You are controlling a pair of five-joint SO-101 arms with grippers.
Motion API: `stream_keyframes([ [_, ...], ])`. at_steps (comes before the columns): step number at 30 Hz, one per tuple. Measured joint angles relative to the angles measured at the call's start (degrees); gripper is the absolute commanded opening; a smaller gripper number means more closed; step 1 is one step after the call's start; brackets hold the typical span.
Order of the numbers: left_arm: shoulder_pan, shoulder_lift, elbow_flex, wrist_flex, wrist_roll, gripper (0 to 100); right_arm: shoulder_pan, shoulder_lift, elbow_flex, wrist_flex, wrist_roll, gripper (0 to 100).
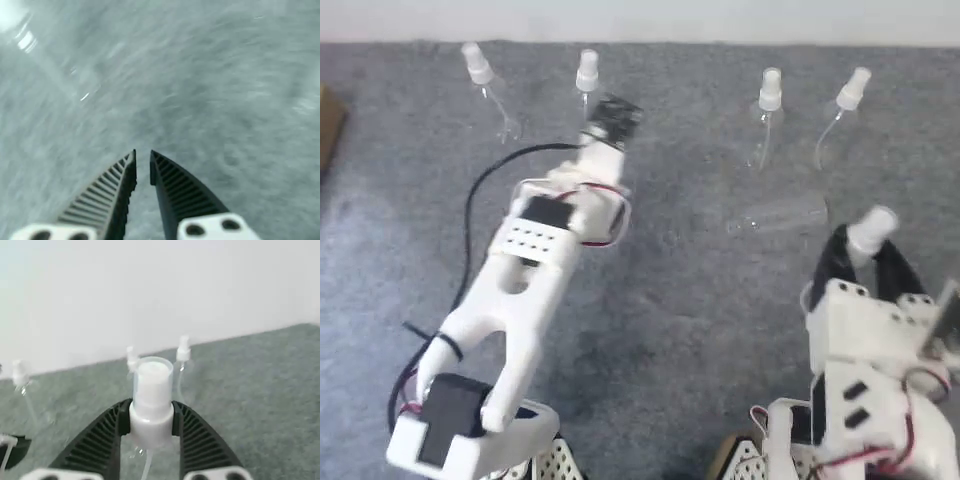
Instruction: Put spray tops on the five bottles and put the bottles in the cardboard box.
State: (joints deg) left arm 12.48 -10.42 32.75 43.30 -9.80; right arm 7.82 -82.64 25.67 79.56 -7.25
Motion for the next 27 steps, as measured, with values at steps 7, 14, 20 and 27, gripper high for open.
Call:
stream_keyframes([
  [7,7.2,7.0,-6.4,2.8,-2.4,23,3.4,-1.9,0.0,-0.8,0.0,0.7],
  [14,12.0,16.8,-12.4,3.2,-6.4,24,3.4,-2.8,3.0,-3.4,0.0,0.7],
  [20,14.8,17.6,-13.8,3.2,-7.1,29,5.7,-4.9,6.4,-6.5,0.0,0.7],
  [27,18.9,20.1,-16.8,3.2,-7.4,30,13.5,-10.2,6.4,-6.5,0.0,0.7],
])
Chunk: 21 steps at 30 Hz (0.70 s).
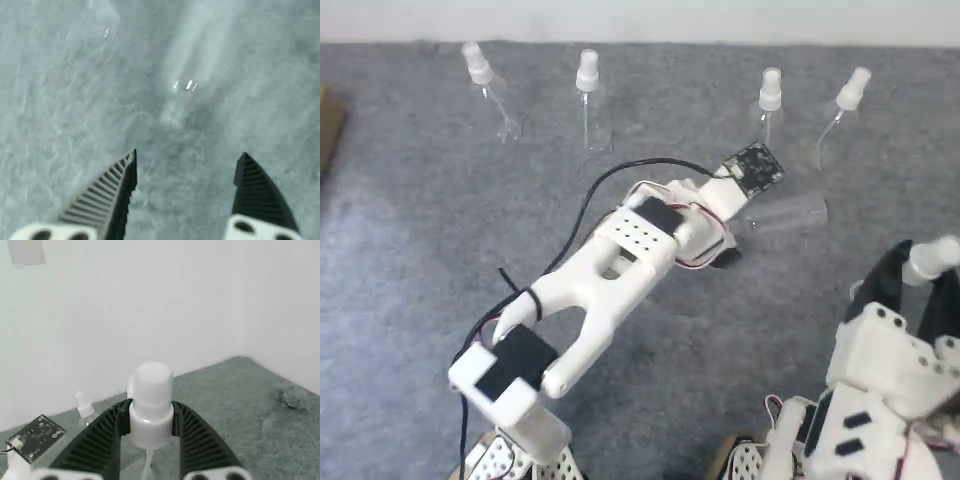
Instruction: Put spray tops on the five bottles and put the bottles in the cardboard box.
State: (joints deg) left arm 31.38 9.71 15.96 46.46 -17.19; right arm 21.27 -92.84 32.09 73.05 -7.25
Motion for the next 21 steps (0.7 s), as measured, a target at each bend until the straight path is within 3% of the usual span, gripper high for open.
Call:
stream_keyframes([
  [7,2.6,11.9,-12.2,0.3,-2.1,30,0.3,-0.6,0.3,0.0,0.0,0.7],
  [17,5.7,25.3,-29.1,7.2,-5.8,29,0.3,-0.6,1.9,-0.5,0.0,0.7],
  [21,6.2,29.6,-34.5,9.0,-7.6,23,0.3,-0.6,1.9,-0.5,0.0,0.8],
])
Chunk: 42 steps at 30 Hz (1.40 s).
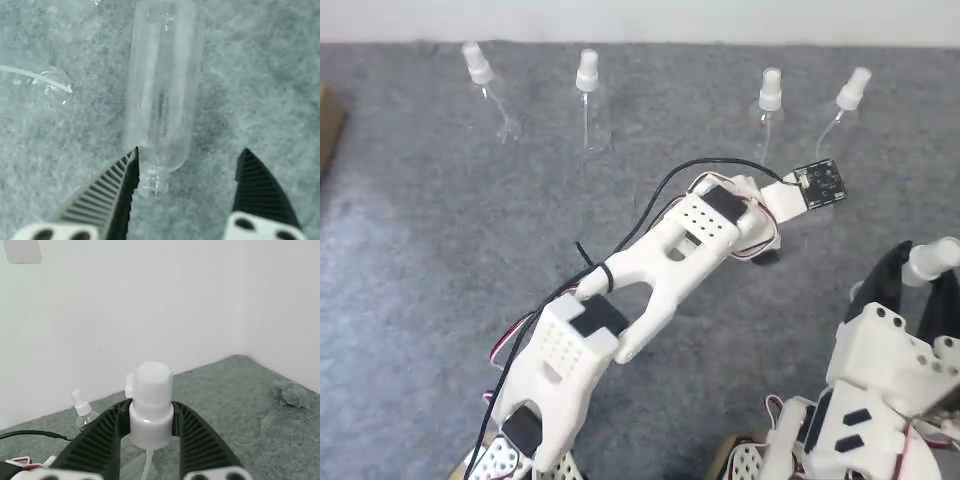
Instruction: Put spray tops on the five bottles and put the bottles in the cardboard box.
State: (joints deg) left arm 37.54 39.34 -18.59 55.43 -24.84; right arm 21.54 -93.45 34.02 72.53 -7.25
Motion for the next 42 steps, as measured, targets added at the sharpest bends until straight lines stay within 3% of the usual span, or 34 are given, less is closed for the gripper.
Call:
stream_keyframes([
  [7,0.6,3.9,-10.3,11.8,-1.3,15,0.0,0.0,0.0,0.0,0.0,0.8],
  [19,6.2,4.6,-12.9,23.7,0.3,15,0.0,0.0,0.0,0.0,0.0,0.9],
  [23,6.9,4.6,-13.8,25.9,3.9,16,0.0,0.0,0.0,0.0,0.0,0.9],
  [29,7.0,4.6,-20.2,30.1,7.6,26,0.0,0.0,0.0,0.0,0.0,0.9],
  [35,7.0,4.6,-24.4,30.6,8.6,27,0.0,0.0,0.0,0.0,0.0,0.9],
  [42,5.3,4.6,-24.4,23.5,6.2,27,0.0,0.0,0.0,0.0,0.0,0.9],
])
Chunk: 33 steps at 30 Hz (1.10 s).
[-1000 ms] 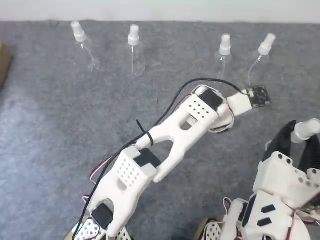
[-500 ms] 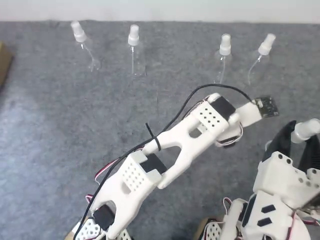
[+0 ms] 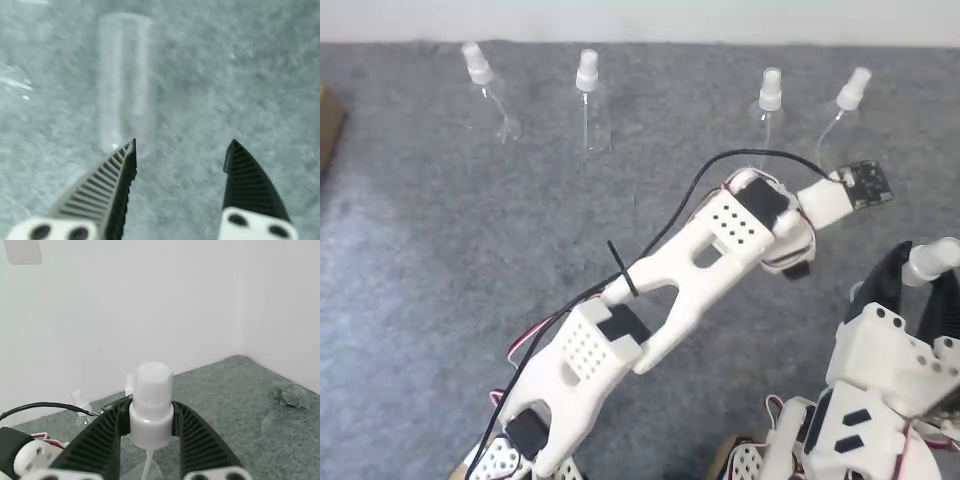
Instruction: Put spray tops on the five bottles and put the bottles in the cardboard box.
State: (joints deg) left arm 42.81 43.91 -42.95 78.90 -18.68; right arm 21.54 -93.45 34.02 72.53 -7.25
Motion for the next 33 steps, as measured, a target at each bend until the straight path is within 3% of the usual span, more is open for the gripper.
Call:
stream_keyframes([
  [16,-3.9,10.9,-1.0,-13.1,-3.3,27,0.0,0.0,0.0,0.0,0.0,0.9],
  [22,-4.2,12.4,-1.8,-12.8,-3.5,26,0.0,0.0,0.0,0.0,0.0,0.9],
  [27,-4.2,12.5,-3.0,-7.9,-8.8,17,0.0,0.0,0.0,0.0,0.0,0.9],
  [33,-3.9,12.4,-3.1,-6.8,-9.8,15,0.0,0.0,0.0,0.0,0.0,0.9],
])
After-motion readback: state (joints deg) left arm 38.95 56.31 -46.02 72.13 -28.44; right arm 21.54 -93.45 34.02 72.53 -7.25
